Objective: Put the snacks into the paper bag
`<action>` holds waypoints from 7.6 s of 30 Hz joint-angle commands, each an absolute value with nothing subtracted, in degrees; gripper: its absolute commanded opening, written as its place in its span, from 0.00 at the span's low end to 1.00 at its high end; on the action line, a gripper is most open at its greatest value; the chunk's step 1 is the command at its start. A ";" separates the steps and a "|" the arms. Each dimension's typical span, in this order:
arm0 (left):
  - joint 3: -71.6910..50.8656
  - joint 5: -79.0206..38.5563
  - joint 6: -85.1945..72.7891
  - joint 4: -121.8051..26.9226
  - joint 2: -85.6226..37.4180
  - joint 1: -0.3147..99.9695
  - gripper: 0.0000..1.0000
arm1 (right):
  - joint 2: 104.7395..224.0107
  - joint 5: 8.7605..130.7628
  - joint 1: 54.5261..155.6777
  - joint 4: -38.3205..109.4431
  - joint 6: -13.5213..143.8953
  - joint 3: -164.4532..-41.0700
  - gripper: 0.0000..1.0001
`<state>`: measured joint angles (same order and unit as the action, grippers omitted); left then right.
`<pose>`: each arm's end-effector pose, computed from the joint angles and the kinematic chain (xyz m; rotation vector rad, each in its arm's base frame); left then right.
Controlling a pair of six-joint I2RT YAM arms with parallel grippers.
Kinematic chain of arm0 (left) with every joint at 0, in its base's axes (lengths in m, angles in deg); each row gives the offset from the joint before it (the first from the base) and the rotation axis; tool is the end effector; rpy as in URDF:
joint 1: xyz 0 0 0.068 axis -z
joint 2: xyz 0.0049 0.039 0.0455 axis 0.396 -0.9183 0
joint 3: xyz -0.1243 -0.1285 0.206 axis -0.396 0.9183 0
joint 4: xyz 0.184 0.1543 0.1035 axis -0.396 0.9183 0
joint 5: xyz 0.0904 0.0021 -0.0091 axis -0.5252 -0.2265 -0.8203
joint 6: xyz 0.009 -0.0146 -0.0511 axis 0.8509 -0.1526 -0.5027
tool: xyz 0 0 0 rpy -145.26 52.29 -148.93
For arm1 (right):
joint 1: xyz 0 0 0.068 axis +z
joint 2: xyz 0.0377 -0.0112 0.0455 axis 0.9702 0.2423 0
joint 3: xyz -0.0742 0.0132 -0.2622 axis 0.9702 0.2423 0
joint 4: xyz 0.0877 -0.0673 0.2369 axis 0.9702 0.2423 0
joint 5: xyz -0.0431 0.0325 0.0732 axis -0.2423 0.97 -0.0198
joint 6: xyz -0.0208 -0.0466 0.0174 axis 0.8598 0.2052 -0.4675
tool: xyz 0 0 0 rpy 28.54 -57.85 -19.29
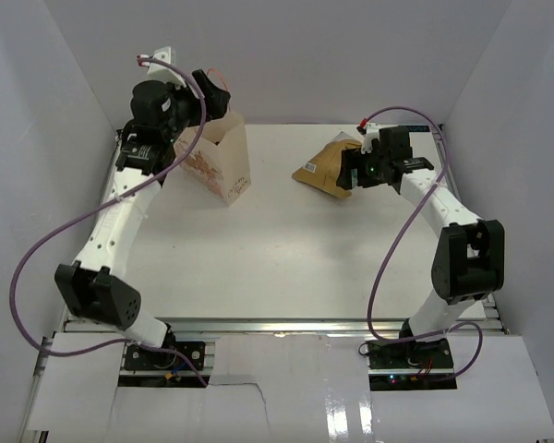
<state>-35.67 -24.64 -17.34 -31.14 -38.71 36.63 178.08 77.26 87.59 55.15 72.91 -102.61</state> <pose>0.3536 -0.0860 0.4557 -0.0898 1.7144 -0.5261 0.3671 0.0848 0.2833 -0.3868 2.2285 0.3980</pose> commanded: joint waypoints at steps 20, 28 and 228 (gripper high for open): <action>20.35 -8.98 -40.57 -40.85 8.32 36.60 0.98 | 198.79 76.00 87.14 55.09 67.78 -117.92 0.34; 28.35 -5.03 -50.43 -48.41 8.42 36.69 0.98 | 193.60 87.50 84.68 54.39 67.52 -116.34 0.08; 24.15 -15.74 -35.52 -25.94 21.33 37.57 0.98 | 180.52 96.82 100.70 50.34 83.79 -127.37 0.90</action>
<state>28.63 -12.61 -41.58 -30.92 21.00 37.39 184.18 91.79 105.86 48.16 88.27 -134.08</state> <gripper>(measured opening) 0.977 0.904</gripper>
